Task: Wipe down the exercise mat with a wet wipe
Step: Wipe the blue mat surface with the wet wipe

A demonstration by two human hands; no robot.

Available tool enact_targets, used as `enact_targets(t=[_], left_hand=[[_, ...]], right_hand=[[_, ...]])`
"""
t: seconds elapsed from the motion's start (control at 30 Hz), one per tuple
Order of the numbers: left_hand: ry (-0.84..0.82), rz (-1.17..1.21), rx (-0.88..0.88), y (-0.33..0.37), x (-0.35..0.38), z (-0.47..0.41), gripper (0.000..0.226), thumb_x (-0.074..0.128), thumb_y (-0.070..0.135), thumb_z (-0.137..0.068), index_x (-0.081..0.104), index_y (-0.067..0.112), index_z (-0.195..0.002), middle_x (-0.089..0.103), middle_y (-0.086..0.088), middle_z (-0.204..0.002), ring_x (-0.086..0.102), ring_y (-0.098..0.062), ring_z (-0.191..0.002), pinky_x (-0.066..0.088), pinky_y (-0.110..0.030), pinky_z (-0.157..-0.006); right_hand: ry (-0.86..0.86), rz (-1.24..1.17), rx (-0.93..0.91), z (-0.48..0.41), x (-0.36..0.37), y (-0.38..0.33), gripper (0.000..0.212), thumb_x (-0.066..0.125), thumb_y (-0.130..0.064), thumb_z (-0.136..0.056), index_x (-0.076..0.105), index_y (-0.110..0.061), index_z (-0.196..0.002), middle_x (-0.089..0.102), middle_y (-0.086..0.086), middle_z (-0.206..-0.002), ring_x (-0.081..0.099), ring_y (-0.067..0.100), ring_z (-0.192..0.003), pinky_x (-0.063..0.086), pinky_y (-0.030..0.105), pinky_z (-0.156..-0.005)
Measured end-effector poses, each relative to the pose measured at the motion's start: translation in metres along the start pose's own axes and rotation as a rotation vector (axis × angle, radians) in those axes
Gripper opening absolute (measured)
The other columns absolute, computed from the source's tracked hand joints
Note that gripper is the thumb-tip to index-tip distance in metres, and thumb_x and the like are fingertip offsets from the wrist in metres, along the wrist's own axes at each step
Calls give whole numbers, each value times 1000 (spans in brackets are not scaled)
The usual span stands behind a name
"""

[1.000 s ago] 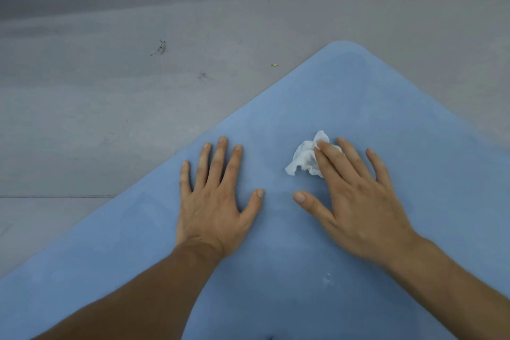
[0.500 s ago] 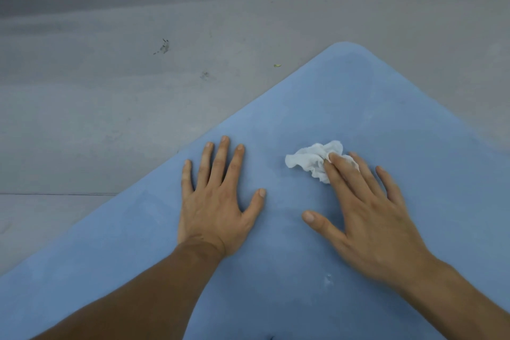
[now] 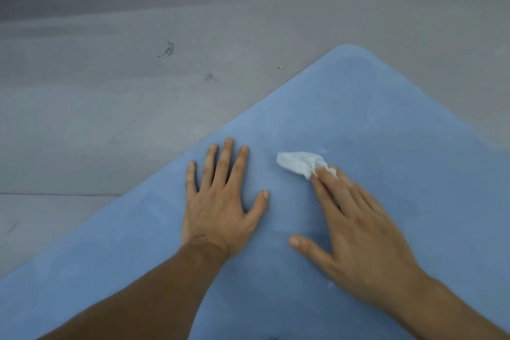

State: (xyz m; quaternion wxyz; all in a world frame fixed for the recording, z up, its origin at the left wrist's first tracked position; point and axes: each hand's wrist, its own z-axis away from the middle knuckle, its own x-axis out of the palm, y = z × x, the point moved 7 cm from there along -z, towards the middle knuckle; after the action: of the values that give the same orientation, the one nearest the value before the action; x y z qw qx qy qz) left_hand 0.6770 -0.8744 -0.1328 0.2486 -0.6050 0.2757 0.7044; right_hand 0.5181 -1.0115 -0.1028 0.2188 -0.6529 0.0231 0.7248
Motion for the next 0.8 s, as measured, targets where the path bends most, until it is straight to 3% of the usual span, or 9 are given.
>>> enact_targets(t=[0.23,0.37,0.57,0.8], left_hand=[[16,1,-7,-1,1,0,80,17,74,-93,2,38,-163,-11,9,-172,-14,-15,-158,-1,-53,-127],[29,4,-5,-1,2,0,79,17,74,-94,4,39,-163,-9,9,-172,-13,-15,-158,0,-54,-127],[34,1,-13,-2,3,0,79,15,75,-93,3,41,-163,-10,10,-172,-13,-16,-158,-1,-53,-127],[41,17,-6,-3,4,-1,75,15,76,-93,2,47,-161,-9,9,-172,-11,-17,-158,-1,-54,-126]], right_hand=[[53,79,15,-16,4,14,87,18,-70,-100,29,-9,-160,22,4,-169,21,21,-157,21,44,-126],[66,99,85,-59,-4,24,94,7,-75,-94,22,-12,-163,17,0,-171,13,20,-158,8,38,-127],[60,34,6,-44,6,27,71,22,-54,-107,17,-11,-163,11,2,-172,7,19,-159,12,38,-128],[8,55,-4,7,9,24,83,19,-66,-102,15,-10,-163,8,1,-172,5,15,-159,7,32,-129]])
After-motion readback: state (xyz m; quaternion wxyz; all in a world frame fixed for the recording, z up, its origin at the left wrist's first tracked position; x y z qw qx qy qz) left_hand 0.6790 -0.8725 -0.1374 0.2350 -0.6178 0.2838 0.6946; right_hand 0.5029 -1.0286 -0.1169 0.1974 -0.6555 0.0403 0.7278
